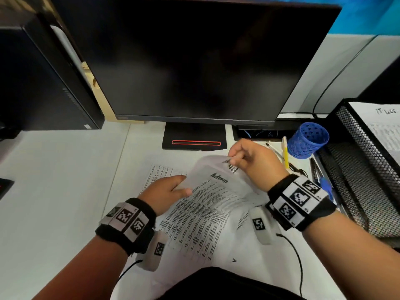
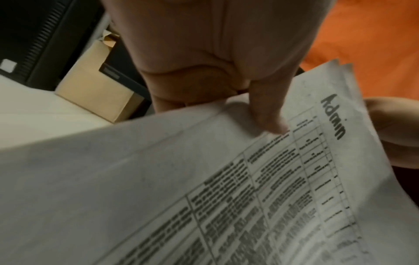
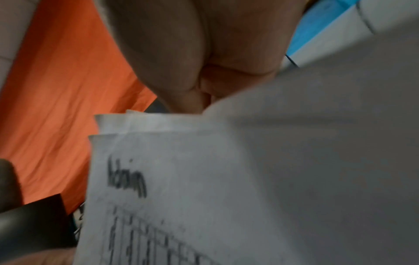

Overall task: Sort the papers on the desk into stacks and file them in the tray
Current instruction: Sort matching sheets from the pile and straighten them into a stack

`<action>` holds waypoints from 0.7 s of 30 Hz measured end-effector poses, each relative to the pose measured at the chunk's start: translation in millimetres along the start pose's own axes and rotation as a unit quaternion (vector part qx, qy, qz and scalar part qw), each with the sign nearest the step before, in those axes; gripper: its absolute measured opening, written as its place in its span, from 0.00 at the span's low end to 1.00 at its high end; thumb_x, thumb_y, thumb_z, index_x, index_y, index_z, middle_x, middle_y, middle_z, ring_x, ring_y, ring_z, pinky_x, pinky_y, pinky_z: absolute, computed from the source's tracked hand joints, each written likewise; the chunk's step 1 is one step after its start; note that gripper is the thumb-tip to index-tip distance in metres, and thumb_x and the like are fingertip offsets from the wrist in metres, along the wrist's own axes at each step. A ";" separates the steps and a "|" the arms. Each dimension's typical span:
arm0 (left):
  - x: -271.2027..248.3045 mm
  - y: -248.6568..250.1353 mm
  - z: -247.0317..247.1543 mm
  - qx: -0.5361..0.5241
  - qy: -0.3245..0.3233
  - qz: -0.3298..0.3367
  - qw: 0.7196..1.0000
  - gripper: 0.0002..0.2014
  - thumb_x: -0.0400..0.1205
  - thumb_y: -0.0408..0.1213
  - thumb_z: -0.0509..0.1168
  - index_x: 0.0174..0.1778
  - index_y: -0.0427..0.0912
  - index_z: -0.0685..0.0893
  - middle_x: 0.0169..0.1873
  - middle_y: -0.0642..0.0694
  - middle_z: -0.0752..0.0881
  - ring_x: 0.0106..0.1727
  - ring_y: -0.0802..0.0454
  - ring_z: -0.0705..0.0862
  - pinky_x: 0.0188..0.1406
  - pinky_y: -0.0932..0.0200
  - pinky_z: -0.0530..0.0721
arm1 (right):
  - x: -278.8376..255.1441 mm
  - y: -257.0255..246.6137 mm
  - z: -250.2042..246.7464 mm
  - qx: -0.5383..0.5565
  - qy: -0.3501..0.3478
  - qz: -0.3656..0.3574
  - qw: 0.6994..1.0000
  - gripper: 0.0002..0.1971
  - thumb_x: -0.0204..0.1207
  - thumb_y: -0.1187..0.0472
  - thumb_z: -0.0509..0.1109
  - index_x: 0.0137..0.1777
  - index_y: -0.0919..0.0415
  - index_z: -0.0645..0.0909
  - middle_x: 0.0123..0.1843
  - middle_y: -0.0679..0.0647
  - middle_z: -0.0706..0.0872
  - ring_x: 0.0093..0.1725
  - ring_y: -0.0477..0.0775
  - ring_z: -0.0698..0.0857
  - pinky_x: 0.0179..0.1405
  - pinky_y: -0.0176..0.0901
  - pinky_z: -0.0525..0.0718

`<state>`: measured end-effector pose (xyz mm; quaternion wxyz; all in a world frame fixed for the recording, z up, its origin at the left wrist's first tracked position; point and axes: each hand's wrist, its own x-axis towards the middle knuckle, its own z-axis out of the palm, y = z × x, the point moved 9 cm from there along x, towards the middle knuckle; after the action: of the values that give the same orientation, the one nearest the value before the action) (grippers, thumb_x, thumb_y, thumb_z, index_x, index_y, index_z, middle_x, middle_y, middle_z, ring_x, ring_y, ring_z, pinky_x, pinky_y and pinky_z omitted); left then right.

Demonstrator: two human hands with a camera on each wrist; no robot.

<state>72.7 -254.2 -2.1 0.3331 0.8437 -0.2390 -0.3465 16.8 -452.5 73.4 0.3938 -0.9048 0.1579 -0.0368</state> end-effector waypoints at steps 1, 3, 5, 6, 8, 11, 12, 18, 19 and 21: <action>2.0 -11.9 -0.5 0.024 0.010 -0.018 0.999 0.09 0.82 0.47 0.64 0.57 0.53 0.83 0.50 0.57 0.86 0.55 0.54 0.84 0.50 0.62 0.79 | 0.3 10.5 2.0 0.031 0.002 0.023 0.999 0.09 0.74 0.59 0.73 0.41 0.42 0.78 0.36 0.49 0.88 0.39 0.43 0.84 0.43 0.34 0.78; 2.8 -38.9 -11.1 0.046 0.055 -0.069 0.995 0.16 0.81 0.47 0.66 0.62 0.47 0.82 0.60 0.51 0.84 0.61 0.48 0.82 0.57 0.59 0.80 | -1.1 40.8 -1.3 0.082 0.016 0.084 0.993 0.06 0.73 0.55 0.74 0.47 0.45 0.81 0.41 0.54 0.89 0.44 0.51 0.86 0.46 0.42 0.80; -2.3 -65.5 -31.2 0.022 0.125 -0.120 0.985 0.17 0.80 0.44 0.68 0.62 0.40 0.84 0.59 0.43 0.85 0.51 0.48 0.83 0.46 0.61 0.80 | -8.3 84.3 -5.2 0.053 0.021 0.171 0.984 0.07 0.76 0.55 0.71 0.52 0.50 0.82 0.44 0.54 0.88 0.46 0.54 0.87 0.44 0.43 0.82; -6.1 -80.0 -41.2 0.004 0.158 -0.146 0.977 0.16 0.79 0.43 0.69 0.59 0.38 0.85 0.56 0.40 0.86 0.45 0.48 0.81 0.39 0.61 0.77 | -15.9 107.1 -5.0 0.021 0.010 0.228 0.973 0.08 0.77 0.56 0.70 0.54 0.54 0.81 0.45 0.54 0.87 0.46 0.55 0.86 0.45 0.45 0.82; -14.2 -112.5 -55.6 -0.007 0.201 -0.203 0.958 0.16 0.78 0.41 0.70 0.58 0.36 0.86 0.54 0.36 0.87 0.44 0.46 0.80 0.42 0.60 0.74 | -42.4 149.6 7.0 0.024 -0.036 0.357 0.933 0.10 0.79 0.59 0.66 0.56 0.64 0.80 0.43 0.58 0.84 0.42 0.58 0.85 0.45 0.49 0.83; -22.4 -151.7 -59.6 -0.013 0.221 -0.266 0.938 0.16 0.78 0.41 0.70 0.57 0.35 0.86 0.54 0.35 0.87 0.48 0.42 0.82 0.48 0.56 0.76 | -90.4 177.1 32.5 0.118 -0.081 0.486 0.862 0.11 0.78 0.62 0.69 0.50 0.72 0.80 0.43 0.65 0.86 0.36 0.60 0.84 0.36 0.47 0.84; -24.0 -158.8 -58.2 -0.021 0.228 -0.275 0.934 0.15 0.77 0.41 0.70 0.56 0.35 0.86 0.53 0.35 0.88 0.46 0.42 0.81 0.49 0.55 0.77 | -101.1 181.0 36.9 0.128 -0.080 0.500 0.852 0.08 0.76 0.64 0.70 0.45 0.72 0.82 0.43 0.67 0.86 0.36 0.60 0.84 0.34 0.46 0.84; -25.5 -161.1 -51.9 -0.065 0.264 -0.265 0.925 0.11 0.78 0.36 0.69 0.52 0.32 0.86 0.41 0.39 0.84 0.40 0.45 0.79 0.38 0.59 0.74 | -119.4 196.5 59.1 0.265 -0.019 0.533 0.804 0.08 0.72 0.68 0.73 0.33 0.69 0.82 0.33 0.66 0.84 0.29 0.60 0.84 0.34 0.48 0.86; -25.5 -158.5 -48.8 -0.064 0.259 -0.263 0.927 0.11 0.79 0.36 0.68 0.53 0.33 0.85 0.41 0.40 0.84 0.40 0.45 0.79 0.38 0.59 0.74 | -118.5 197.9 62.8 0.291 -0.002 0.533 0.794 0.08 0.72 0.67 0.73 0.34 0.69 0.82 0.32 0.65 0.83 0.28 0.59 0.84 0.32 0.46 0.85; -24.3 -156.1 -41.4 -0.058 0.247 -0.261 0.931 0.12 0.80 0.39 0.68 0.54 0.34 0.85 0.43 0.40 0.84 0.42 0.44 0.79 0.41 0.57 0.74 | -115.6 199.9 68.7 0.310 0.026 0.531 0.788 0.07 0.72 0.65 0.74 0.39 0.69 0.80 0.26 0.62 0.82 0.24 0.57 0.82 0.28 0.43 0.82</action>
<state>114.7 -118.7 -83.1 0.3277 0.9144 0.1005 -0.2152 -130.9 -495.9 -111.9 0.6067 -0.5062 0.6033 0.1079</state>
